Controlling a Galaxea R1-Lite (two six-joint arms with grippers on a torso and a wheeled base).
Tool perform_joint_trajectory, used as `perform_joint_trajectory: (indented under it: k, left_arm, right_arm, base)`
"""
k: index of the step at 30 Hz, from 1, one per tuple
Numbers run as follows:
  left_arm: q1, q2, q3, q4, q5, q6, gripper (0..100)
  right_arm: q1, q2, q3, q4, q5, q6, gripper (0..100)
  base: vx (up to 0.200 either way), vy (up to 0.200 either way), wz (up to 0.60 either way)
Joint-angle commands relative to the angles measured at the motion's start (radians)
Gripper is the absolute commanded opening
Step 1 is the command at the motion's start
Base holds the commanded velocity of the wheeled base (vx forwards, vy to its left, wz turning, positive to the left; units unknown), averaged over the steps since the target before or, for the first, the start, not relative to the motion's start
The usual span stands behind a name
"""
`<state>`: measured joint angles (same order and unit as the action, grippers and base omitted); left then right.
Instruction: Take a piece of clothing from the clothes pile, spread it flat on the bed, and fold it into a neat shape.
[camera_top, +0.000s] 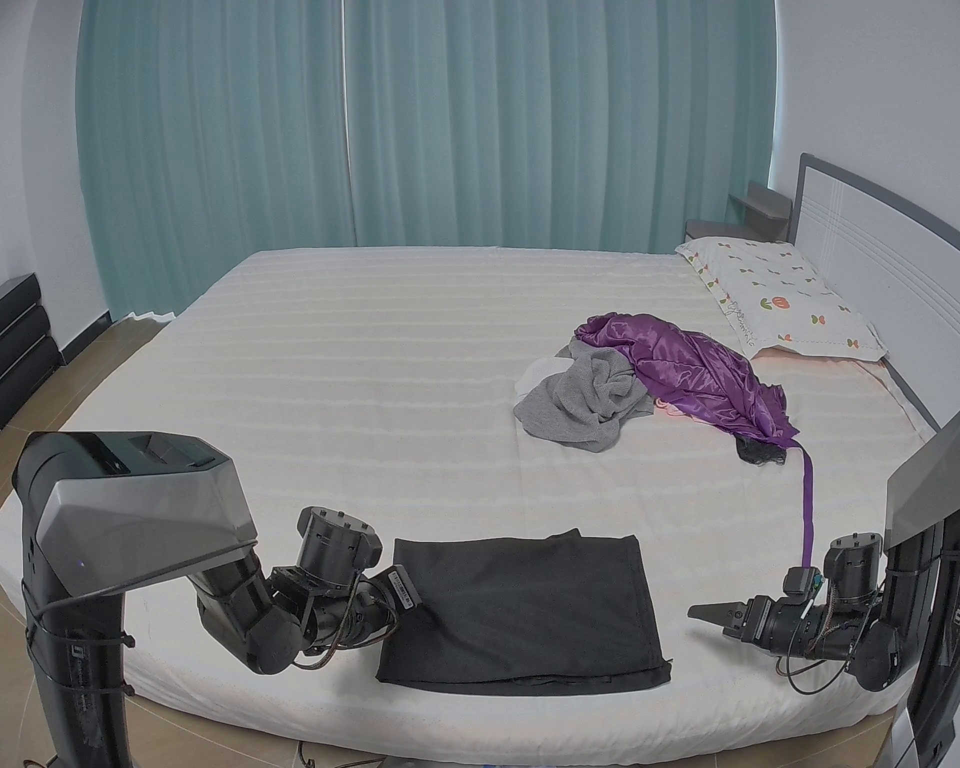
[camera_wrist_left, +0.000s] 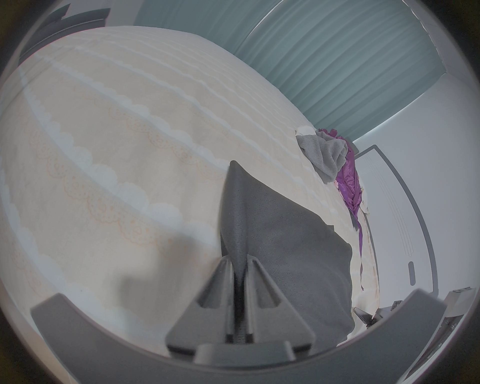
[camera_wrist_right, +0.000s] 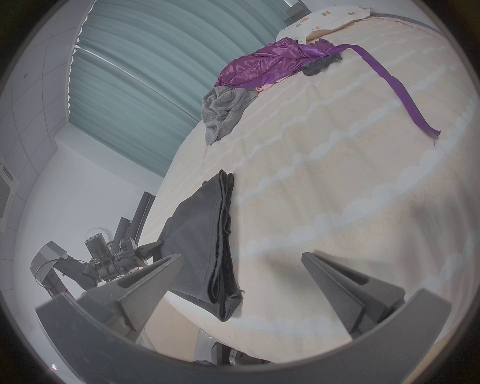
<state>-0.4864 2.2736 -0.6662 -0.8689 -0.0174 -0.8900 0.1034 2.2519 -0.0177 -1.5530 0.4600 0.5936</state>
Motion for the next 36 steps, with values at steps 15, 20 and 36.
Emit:
perform_joint_trajectory:
  k: [15, 20, 36]
  left_arm:
    - [0.002, 0.000, -0.001, -0.002, -0.001, -0.009, 0]
    - [0.005, -0.002, -0.006, -0.001, -0.001, -0.010, 0]
    - [0.014, 0.009, -0.067, 0.004, 0.001, -0.052, 0]
  right_arm:
    - [-0.001, 0.012, 0.010, -0.013, 0.002, 0.000, 100]
    - [-0.001, 0.014, 0.010, -0.013, 0.002, 0.000, 100]
    - [0.001, 0.014, 0.008, -0.013, 0.002, 0.000, 100]
  base:
    - [0.000, 0.000, 0.00]
    - [-0.040, 0.000, 0.00]
    - [-0.063, 0.000, 0.00]
